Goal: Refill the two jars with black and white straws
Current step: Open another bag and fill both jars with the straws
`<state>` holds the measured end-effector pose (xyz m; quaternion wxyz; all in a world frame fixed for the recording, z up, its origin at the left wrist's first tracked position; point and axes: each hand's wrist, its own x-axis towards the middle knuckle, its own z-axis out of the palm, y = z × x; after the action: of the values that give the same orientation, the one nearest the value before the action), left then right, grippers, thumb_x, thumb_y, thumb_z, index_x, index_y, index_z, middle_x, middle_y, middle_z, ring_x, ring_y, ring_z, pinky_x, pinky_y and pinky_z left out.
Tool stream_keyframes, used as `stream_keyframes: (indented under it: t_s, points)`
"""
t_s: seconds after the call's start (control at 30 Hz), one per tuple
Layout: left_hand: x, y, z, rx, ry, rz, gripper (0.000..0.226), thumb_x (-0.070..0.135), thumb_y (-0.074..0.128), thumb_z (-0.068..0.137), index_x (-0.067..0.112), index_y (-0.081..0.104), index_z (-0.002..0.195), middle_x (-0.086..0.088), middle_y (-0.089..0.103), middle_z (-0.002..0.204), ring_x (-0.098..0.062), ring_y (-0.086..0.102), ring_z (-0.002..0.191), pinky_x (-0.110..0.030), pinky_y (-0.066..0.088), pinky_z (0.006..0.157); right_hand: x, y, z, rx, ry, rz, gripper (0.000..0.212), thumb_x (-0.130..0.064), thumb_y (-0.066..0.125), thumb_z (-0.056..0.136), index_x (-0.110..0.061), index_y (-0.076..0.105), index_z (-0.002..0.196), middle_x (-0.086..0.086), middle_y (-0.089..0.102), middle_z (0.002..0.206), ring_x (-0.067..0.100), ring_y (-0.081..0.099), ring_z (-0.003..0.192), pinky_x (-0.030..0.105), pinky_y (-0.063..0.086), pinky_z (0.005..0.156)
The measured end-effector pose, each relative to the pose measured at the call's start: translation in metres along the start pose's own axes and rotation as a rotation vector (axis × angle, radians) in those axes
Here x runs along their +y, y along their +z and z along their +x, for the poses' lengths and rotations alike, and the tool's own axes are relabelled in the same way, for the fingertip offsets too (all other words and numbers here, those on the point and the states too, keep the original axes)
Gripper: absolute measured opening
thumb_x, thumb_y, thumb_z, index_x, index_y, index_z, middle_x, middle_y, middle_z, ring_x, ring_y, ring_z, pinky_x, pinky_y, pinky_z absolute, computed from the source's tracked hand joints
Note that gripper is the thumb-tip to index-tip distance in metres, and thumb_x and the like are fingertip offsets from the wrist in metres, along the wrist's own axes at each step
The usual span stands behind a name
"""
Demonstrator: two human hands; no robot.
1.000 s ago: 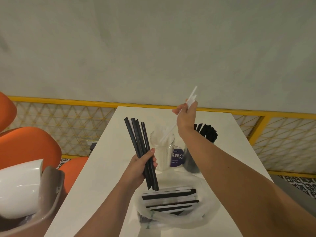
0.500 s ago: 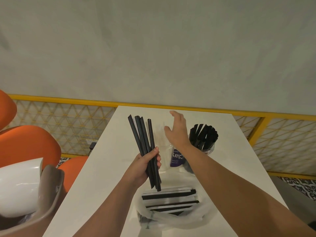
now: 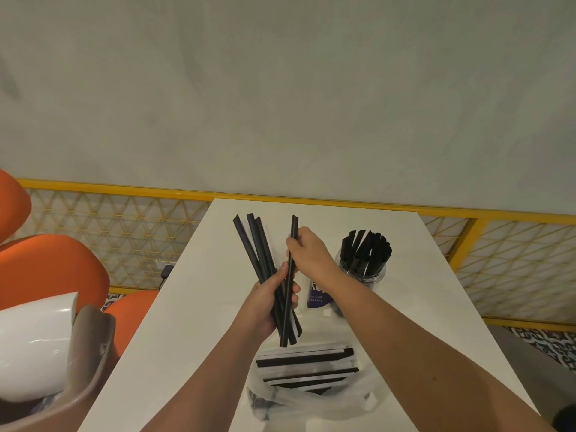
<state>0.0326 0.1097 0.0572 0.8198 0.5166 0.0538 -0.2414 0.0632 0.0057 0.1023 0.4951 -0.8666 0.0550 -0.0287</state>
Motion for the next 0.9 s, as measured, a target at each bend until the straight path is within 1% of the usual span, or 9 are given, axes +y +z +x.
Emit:
stream_keyframes:
  t_s: [0.1, 0.23, 0.33, 0.4, 0.47, 0.53, 0.7, 0.8, 0.9]
  points:
    - [0.001, 0.003, 0.002, 0.068, 0.036, 0.021, 0.025, 0.029, 0.058, 0.09, 0.006, 0.065, 0.083, -0.006, 0.061, 0.063, -0.016, 0.055, 0.05, -0.024, 0.047, 0.049, -0.001, -0.002, -0.004, 0.034, -0.029, 0.051, 0.023, -0.023, 0.033, 0.101, -0.006, 0.043, 0.114, 0.003, 0.051, 0.082, 0.015, 0.05, 0.075, 0.02, 0.041, 0.058]
    - [0.001, 0.006, 0.005, 0.126, 0.069, 0.094, 0.026, 0.029, 0.062, 0.088, 0.003, 0.064, 0.082, -0.006, 0.061, 0.062, -0.018, 0.059, 0.056, -0.029, 0.048, 0.058, 0.001, -0.003, -0.006, 0.064, -0.047, 0.12, 0.022, -0.023, 0.03, 0.102, -0.011, 0.041, 0.117, -0.002, 0.047, 0.078, 0.013, 0.049, 0.074, 0.024, 0.043, 0.064]
    - [0.0, 0.008, 0.006, 0.156, 0.052, 0.084, 0.024, 0.026, 0.064, 0.088, 0.003, 0.058, 0.081, -0.003, 0.055, 0.053, -0.015, 0.054, 0.046, -0.027, 0.049, 0.052, 0.001, -0.006, -0.006, 0.108, -0.077, 0.192, 0.02, -0.026, 0.031, 0.101, -0.015, 0.042, 0.114, -0.003, 0.046, 0.073, 0.01, 0.045, 0.063, 0.025, 0.041, 0.061]
    - [-0.001, 0.01, 0.004, 0.14, 0.047, 0.139, 0.025, 0.025, 0.062, 0.089, 0.007, 0.055, 0.074, -0.002, 0.049, 0.051, -0.014, 0.047, 0.043, -0.027, 0.045, 0.052, -0.001, -0.009, -0.008, 0.079, -0.105, 0.197, 0.017, -0.029, 0.041, 0.099, -0.016, 0.047, 0.106, -0.005, 0.044, 0.069, 0.008, 0.043, 0.059, 0.02, 0.039, 0.055]
    - [-0.003, 0.014, 0.002, 0.108, 0.058, 0.177, 0.024, 0.02, 0.059, 0.091, 0.008, 0.051, 0.071, -0.002, 0.044, 0.052, -0.013, 0.042, 0.043, -0.027, 0.042, 0.052, -0.003, -0.01, -0.012, 0.009, -0.102, 0.117, 0.024, -0.035, 0.056, 0.091, -0.013, 0.055, 0.102, -0.005, 0.045, 0.067, 0.006, 0.044, 0.058, 0.014, 0.039, 0.051]
    - [-0.003, 0.017, 0.001, 0.093, 0.068, 0.211, 0.022, 0.017, 0.057, 0.092, 0.008, 0.05, 0.072, -0.001, 0.043, 0.052, -0.013, 0.041, 0.044, -0.027, 0.041, 0.052, -0.004, -0.01, -0.012, -0.032, -0.083, 0.029, 0.03, -0.036, 0.065, 0.085, -0.011, 0.057, 0.101, -0.005, 0.046, 0.066, 0.005, 0.046, 0.059, 0.014, 0.037, 0.052]
    - [-0.004, 0.017, -0.001, 0.046, 0.08, 0.295, 0.027, 0.018, 0.06, 0.09, 0.012, 0.049, 0.066, 0.003, 0.044, 0.046, -0.013, 0.042, 0.044, -0.027, 0.041, 0.053, -0.002, -0.017, -0.009, -0.089, -0.031, -0.065, 0.013, -0.02, 0.055, 0.09, -0.009, 0.051, 0.088, -0.002, 0.046, 0.067, 0.007, 0.045, 0.059, 0.018, 0.038, 0.054]
    - [-0.005, 0.018, -0.001, -0.001, 0.079, 0.327, 0.03, 0.018, 0.062, 0.089, 0.014, 0.048, 0.063, 0.004, 0.043, 0.045, -0.012, 0.042, 0.042, -0.027, 0.039, 0.053, -0.002, -0.022, -0.01, -0.101, -0.015, -0.086, 0.013, -0.022, 0.056, 0.09, -0.011, 0.049, 0.088, -0.002, 0.045, 0.069, 0.007, 0.044, 0.062, 0.018, 0.037, 0.055]
    - [-0.007, 0.021, -0.001, -0.026, 0.085, 0.355, 0.035, 0.022, 0.062, 0.089, 0.016, 0.046, 0.059, 0.004, 0.042, 0.045, -0.011, 0.04, 0.042, -0.026, 0.038, 0.052, -0.001, -0.025, -0.01, -0.062, 0.03, -0.03, 0.015, -0.02, 0.055, 0.089, -0.009, 0.049, 0.08, -0.001, 0.043, 0.062, 0.008, 0.042, 0.056, 0.021, 0.036, 0.055]
